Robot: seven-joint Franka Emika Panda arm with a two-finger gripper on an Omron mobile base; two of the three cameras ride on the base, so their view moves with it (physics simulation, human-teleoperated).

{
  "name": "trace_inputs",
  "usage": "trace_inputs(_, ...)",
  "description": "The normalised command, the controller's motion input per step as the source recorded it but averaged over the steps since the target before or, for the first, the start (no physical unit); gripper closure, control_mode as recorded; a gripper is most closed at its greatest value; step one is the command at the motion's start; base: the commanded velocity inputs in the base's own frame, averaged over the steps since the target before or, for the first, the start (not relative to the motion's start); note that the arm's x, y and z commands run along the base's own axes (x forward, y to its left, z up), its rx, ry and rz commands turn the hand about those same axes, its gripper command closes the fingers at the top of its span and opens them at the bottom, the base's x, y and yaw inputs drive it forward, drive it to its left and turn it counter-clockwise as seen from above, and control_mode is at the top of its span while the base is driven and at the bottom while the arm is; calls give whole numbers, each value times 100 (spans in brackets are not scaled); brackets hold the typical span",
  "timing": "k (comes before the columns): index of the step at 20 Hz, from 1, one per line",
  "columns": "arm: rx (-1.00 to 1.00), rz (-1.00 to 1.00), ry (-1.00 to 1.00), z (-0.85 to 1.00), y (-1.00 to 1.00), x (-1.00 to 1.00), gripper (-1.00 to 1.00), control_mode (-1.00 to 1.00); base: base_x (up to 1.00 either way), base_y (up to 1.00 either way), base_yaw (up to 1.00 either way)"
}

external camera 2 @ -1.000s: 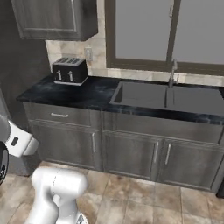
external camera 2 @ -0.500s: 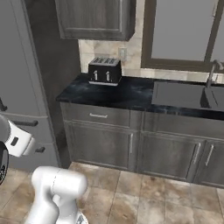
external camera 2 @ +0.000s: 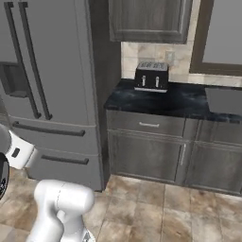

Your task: Collect the turmeric, ketchup, and shaker from the cabinet and place them next to the stove.

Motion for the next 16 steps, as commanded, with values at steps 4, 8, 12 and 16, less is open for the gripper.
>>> trace_inputs(4,0,0,0,0,0,0,-100,100,-39,99,0)
trace_inputs(8,0,0,0,0,0,0,-100,100,-36,100,0)
trace_inputs(12,0,0,0,0,0,0,-100,100,-33,100,0)
trace_inputs(16,0,0,0,0,0,0,-100,100,-30,100,0)
